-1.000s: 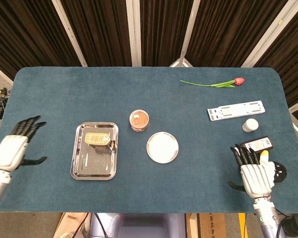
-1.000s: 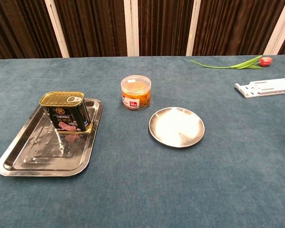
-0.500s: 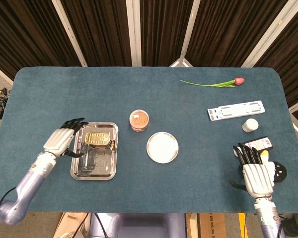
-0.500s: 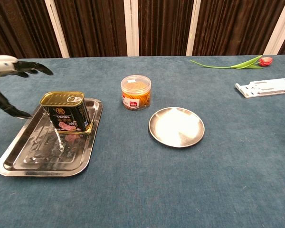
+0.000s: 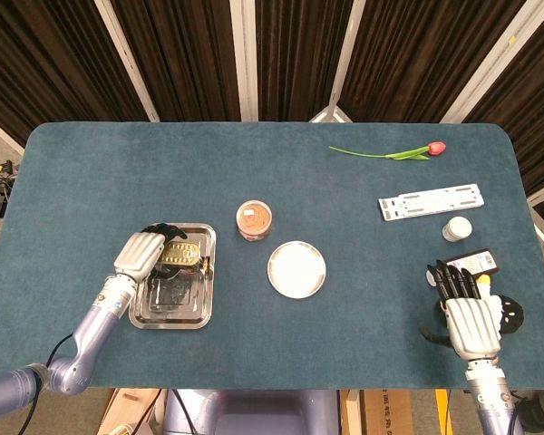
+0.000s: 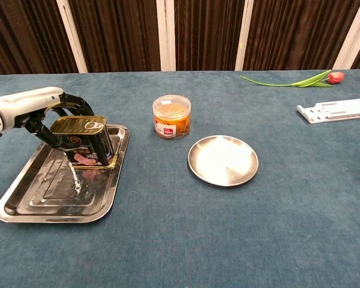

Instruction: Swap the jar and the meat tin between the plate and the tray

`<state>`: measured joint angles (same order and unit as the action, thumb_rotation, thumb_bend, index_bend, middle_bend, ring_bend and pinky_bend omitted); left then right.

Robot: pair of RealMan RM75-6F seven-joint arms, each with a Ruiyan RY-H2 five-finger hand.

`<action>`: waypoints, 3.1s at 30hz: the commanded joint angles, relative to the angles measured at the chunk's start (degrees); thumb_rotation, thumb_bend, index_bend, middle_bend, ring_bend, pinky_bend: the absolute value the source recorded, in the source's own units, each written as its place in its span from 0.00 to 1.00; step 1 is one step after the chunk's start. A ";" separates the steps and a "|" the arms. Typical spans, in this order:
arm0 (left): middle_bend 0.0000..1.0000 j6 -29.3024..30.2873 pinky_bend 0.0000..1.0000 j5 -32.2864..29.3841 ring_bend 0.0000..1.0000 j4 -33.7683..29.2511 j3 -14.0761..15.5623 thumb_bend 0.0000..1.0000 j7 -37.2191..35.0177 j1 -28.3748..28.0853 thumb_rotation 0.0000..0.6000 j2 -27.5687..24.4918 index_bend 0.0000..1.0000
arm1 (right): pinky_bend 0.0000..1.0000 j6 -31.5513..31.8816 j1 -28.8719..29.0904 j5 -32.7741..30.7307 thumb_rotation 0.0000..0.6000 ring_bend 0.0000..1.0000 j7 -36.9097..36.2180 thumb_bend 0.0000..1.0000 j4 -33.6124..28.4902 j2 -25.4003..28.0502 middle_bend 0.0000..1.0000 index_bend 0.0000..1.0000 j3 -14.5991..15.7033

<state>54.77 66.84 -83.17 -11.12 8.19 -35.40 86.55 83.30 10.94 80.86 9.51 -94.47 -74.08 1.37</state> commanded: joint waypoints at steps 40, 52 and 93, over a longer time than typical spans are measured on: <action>0.41 3.03 0.35 -2.03 0.36 -10.89 1.36 0.60 8.63 -5.60 1.00 9.81 0.43 | 0.00 -1.93 -2.15 1.04 1.00 0.00 -1.75 0.02 -0.72 1.34 0.00 0.00 -2.94; 0.26 1.33 0.27 -4.67 0.22 -11.27 2.34 0.37 11.82 -6.57 1.00 10.03 0.35 | 0.00 -2.13 -2.44 1.14 1.00 0.00 -2.43 0.02 -0.54 1.44 0.00 0.00 -3.48; 0.00 -0.82 0.00 -10.52 0.00 2.92 -11.02 0.00 -6.04 -10.22 1.00 8.19 0.12 | 0.00 -6.32 -1.89 -4.18 1.00 0.00 1.23 0.02 2.61 -0.34 0.00 0.00 -5.55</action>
<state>56.28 57.56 -82.55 -22.03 4.24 -44.41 93.39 77.15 8.99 76.85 10.48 -91.97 -74.49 -4.15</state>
